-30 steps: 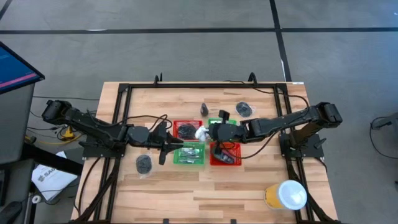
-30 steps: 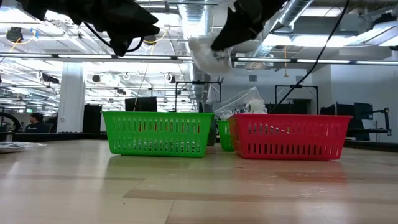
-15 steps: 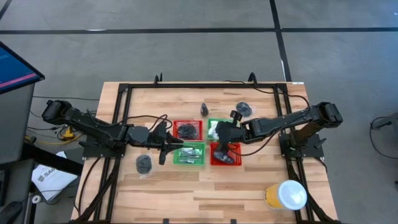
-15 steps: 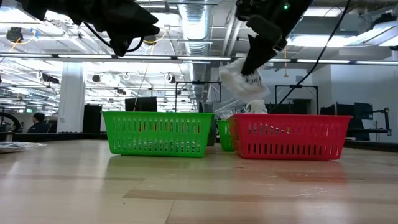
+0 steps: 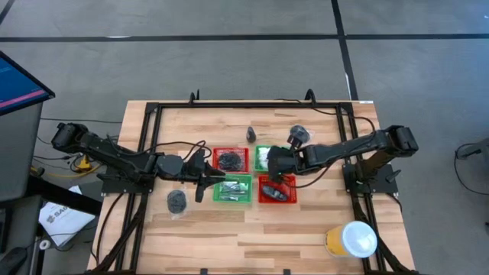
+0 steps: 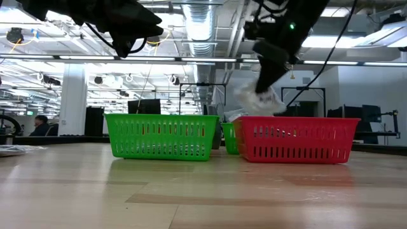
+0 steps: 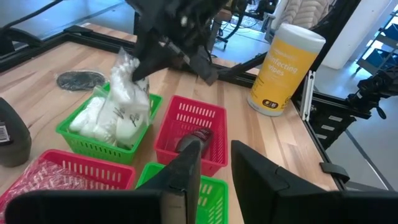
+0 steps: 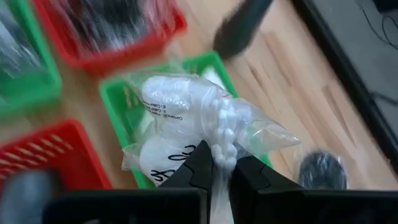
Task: Pick & Place Travel size toiletries
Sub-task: Put the white cotton pack into the right green basket
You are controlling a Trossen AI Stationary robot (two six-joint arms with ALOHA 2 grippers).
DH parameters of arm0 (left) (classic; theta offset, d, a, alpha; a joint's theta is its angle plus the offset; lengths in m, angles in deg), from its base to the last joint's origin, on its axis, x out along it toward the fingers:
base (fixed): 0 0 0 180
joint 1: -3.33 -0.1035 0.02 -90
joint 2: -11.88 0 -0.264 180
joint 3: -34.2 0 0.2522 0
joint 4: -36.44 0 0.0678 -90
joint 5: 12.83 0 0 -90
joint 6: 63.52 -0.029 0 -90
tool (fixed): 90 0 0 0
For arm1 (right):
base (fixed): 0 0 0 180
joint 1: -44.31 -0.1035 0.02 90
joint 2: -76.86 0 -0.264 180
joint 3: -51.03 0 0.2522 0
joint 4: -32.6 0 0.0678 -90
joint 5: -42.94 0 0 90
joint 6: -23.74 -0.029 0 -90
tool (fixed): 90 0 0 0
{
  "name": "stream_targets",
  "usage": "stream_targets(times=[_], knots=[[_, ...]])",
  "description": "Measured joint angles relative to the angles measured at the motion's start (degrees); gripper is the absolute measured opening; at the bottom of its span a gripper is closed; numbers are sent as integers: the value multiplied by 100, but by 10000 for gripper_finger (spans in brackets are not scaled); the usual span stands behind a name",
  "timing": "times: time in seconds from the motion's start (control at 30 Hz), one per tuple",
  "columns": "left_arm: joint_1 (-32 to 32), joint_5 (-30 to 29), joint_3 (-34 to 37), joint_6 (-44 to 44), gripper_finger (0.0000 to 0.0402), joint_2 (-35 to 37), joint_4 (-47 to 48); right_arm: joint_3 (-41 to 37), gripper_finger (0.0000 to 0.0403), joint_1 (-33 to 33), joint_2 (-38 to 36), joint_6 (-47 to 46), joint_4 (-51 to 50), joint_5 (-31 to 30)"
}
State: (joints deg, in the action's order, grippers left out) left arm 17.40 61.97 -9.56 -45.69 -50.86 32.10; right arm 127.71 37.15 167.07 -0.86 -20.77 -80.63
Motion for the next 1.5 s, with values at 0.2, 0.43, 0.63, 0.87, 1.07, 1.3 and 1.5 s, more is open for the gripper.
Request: stream_targets(times=[0.2, 0.43, 0.63, 0.87, 1.07, 1.3, 1.5], knots=[[0, 0, 0, 2, 81, 0, 1, -370, 14, 143, 11, -244, 89, 5], [0, 0, 0, 17, 81, 0, 1, -684, 20, 134, 11, -488, 538, -1], [0, 0, 0, 19, 81, 0, 1, -704, 20, 46, 13, -549, 790, 27], [0, 0, 0, 26, 81, 0, -1, -705, 26, 38, 276, -563, 844, 75], [1, 0, 9, 39, 81, 0, 1, -697, 34, 31, 669, -543, 938, 83], [1, 0, 17, 41, 81, 0, 2, -707, 57, -19, 514, -485, 921, 184], [2, 0, 17, 42, 81, 0, 1, -709, 85, -132, 503, -387, 906, 202]])
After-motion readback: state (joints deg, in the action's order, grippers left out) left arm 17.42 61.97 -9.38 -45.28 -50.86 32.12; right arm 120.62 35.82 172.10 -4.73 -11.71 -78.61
